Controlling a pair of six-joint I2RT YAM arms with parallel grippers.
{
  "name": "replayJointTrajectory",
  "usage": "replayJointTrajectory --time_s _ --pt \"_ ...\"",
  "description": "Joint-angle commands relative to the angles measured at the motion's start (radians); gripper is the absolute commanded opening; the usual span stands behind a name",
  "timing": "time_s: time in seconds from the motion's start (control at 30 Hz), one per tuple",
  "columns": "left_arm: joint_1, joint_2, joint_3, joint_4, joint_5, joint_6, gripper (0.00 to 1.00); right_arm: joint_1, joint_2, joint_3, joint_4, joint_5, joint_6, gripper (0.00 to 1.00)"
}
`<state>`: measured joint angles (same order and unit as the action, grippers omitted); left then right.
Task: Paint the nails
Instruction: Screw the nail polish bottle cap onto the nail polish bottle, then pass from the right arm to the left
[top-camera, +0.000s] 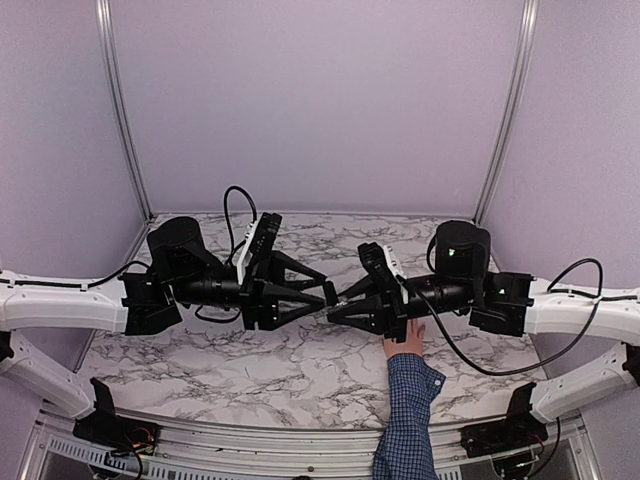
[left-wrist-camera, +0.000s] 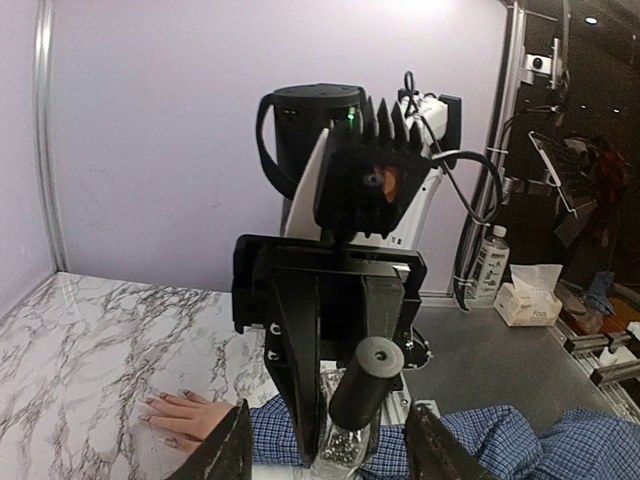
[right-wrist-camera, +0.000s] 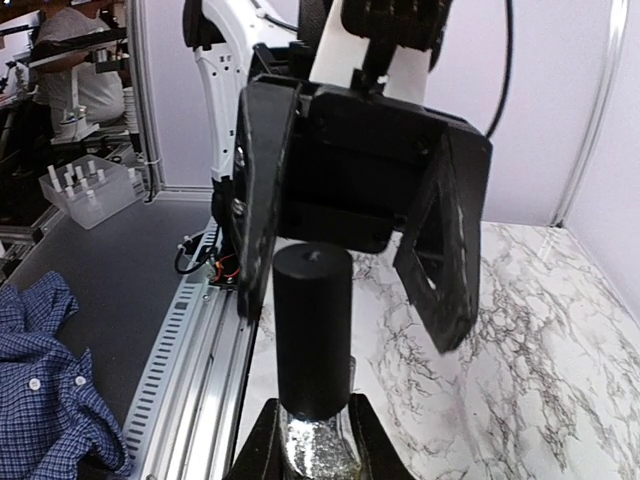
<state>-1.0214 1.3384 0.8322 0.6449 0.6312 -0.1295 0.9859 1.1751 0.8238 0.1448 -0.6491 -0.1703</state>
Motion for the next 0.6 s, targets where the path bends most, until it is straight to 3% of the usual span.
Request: replayJointTrajectory --time_s 0.0,0.37,0.57 --pt "0.011 -0.106 0.003 -0.133 -0.129 0.052 0.54 0.000 -0.023 -0.014 0.051 0.166 -0.010 0.00" --pt "-0.018 -0.111 0.097 -0.421 -0.211 0.230 0.55 0.000 0.047 -0.016 0.063 0.139 0.000 0.00" --pt "-0.047 -0.080 0.144 -0.489 -0.258 0.283 0.55 0.004 0.087 -0.010 0.077 0.096 0.003 0.00"
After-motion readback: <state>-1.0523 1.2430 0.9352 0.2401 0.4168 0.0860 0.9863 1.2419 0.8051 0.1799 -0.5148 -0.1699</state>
